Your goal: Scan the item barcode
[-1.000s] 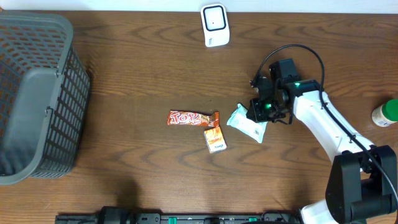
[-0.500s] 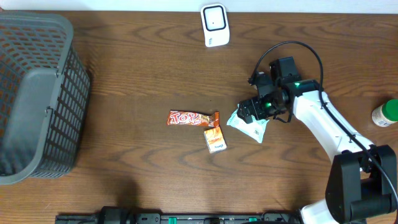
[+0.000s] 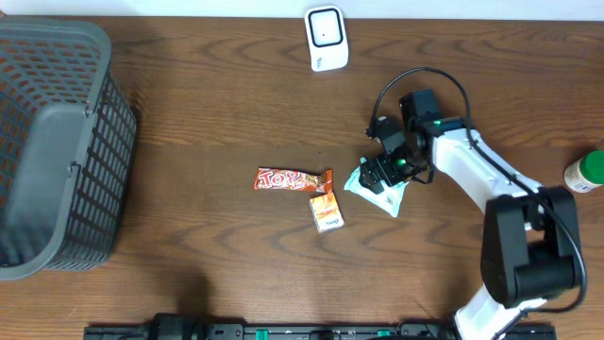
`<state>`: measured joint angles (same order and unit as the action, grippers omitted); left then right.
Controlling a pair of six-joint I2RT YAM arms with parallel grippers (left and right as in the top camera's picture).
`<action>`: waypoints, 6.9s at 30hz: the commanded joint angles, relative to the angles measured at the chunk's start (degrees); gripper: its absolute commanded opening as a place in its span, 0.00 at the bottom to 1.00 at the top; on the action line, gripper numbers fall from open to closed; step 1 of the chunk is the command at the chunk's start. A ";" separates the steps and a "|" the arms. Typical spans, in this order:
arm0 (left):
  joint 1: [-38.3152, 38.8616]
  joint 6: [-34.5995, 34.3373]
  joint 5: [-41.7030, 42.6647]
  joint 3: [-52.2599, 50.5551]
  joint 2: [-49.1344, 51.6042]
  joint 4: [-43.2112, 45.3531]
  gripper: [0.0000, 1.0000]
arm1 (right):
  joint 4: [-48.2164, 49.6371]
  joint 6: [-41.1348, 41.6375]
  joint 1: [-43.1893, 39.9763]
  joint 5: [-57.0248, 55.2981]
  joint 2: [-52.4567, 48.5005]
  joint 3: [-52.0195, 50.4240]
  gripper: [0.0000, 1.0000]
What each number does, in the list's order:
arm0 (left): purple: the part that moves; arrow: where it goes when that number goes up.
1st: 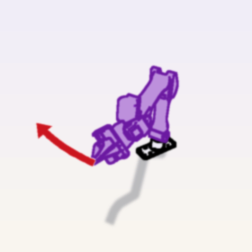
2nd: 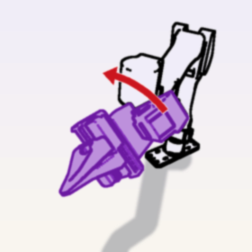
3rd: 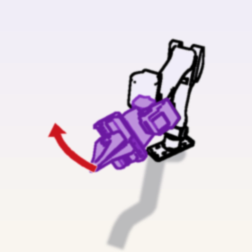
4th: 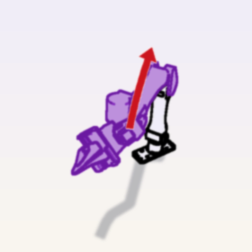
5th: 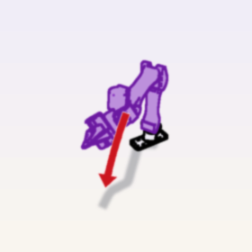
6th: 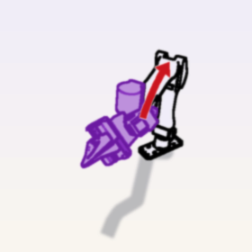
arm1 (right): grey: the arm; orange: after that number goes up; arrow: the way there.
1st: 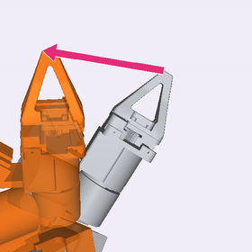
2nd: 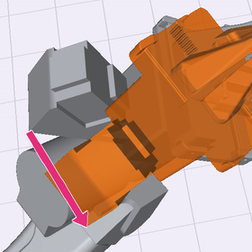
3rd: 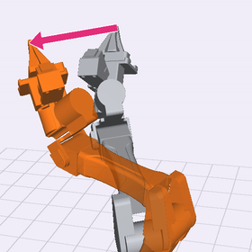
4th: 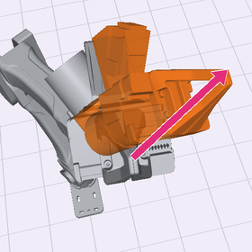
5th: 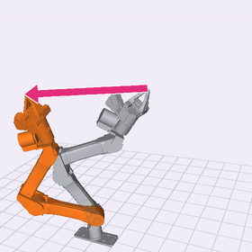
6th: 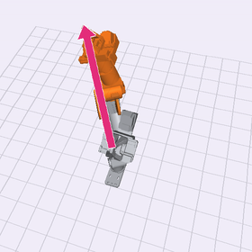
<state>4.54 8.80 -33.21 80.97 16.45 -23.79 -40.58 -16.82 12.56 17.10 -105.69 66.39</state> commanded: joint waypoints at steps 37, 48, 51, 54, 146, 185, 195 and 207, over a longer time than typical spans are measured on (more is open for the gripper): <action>-0.28 -0.31 -0.50 -0.11 -0.33 0.22 0.98 | -31.58 5.44 -0.20 21.66 -3.67 24.79 0.01; -0.28 -0.31 -0.50 -0.11 -0.35 0.20 0.98 | -17.35 3.04 0.87 18.16 3.65 26.77 0.01; -0.28 -0.31 -0.50 -0.11 -0.33 0.22 0.98 | -9.99 2.99 3.48 8.90 5.09 26.77 0.02; -0.28 -0.33 -0.50 -0.11 -0.35 0.22 0.98 | -5.64 2.71 6.54 -0.85 5.07 26.77 0.02; -0.28 -0.31 -0.50 -0.11 -0.33 0.22 0.98 | -0.22 0.02 6.97 -27.12 0.22 26.49 0.01; -0.28 -0.31 -0.50 -0.13 -0.35 0.22 0.98 | 9.11 11.26 -38.99 -23.74 0.26 11.23 0.82; -0.28 -0.31 -0.50 -0.11 -0.35 0.20 0.98 | -7.45 17.46 -32.72 0.85 0.26 24.22 0.99; -0.28 -0.33 -0.50 -0.11 -0.33 0.20 0.98 | -19.96 30.49 -19.30 16.24 0.26 21.62 0.01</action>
<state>4.54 8.80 -33.21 80.93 16.43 -23.79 -58.70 10.00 -10.44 28.62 -106.41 89.12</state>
